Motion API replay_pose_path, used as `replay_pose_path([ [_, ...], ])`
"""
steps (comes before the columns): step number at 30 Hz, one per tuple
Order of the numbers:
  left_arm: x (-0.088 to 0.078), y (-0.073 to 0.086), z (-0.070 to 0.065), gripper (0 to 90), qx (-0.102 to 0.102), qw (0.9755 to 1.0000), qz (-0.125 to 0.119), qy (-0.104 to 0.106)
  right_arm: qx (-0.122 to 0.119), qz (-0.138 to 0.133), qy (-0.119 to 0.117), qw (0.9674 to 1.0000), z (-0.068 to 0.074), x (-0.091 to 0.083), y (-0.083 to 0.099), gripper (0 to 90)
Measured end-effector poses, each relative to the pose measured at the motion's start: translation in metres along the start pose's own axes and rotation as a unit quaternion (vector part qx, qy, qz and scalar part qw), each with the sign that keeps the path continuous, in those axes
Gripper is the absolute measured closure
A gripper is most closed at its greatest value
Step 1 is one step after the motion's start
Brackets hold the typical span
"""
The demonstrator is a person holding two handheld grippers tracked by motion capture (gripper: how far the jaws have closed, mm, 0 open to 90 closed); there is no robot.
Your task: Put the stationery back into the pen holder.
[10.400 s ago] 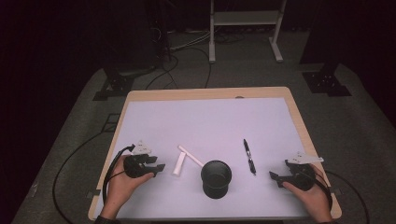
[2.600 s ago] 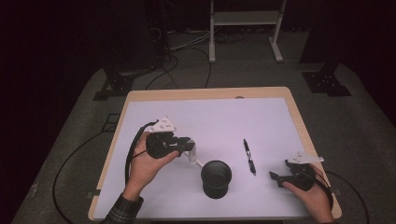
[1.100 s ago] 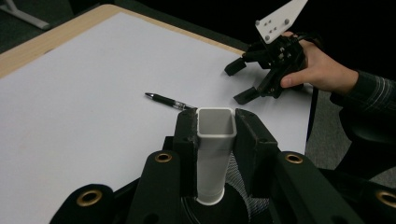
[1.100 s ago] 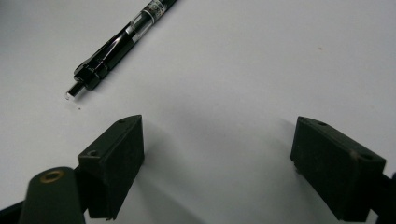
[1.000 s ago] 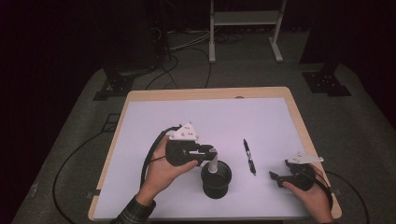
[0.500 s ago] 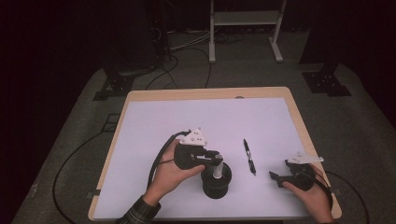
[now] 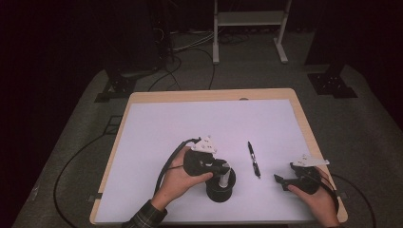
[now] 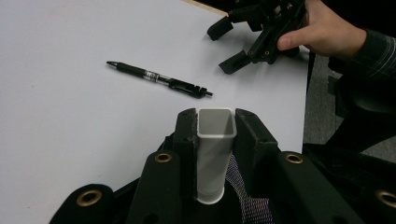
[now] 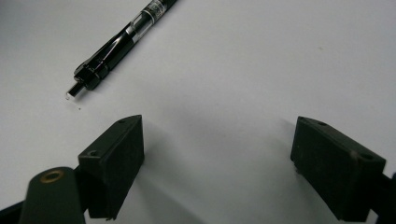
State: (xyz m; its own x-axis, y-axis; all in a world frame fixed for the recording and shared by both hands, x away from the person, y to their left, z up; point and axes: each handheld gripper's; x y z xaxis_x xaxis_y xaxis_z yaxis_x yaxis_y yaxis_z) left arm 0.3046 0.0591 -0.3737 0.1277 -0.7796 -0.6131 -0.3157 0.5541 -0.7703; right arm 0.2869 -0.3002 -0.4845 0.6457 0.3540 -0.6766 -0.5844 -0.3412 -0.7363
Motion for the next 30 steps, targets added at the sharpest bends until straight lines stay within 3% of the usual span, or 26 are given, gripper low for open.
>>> replay_pose_path([
  [23,0.0078,0.0053,-0.0016,70.5,0.002,0.9997,0.023,0.004,0.000,0.000,0.000,1.0000,0.0000,0.0000,0.0000,16.1],
  [30,0.0025,0.0029,-0.0038,69.4,0.010,0.9998,0.016,0.005,0.000,0.000,0.000,1.0000,-0.0001,0.0000,0.0000,16.1],
])
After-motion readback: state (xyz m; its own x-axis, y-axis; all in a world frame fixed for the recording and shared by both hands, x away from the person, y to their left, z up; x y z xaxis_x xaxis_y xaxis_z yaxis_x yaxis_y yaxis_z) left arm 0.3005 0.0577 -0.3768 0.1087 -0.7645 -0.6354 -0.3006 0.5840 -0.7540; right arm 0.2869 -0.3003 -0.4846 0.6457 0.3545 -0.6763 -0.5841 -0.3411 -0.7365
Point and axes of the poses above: each handheld gripper's, and its own axes: x roughly forward along the jaws, y roughly out of its underside, z roughly to its left, and after that the axes turned 3 degrees about y, right-handed
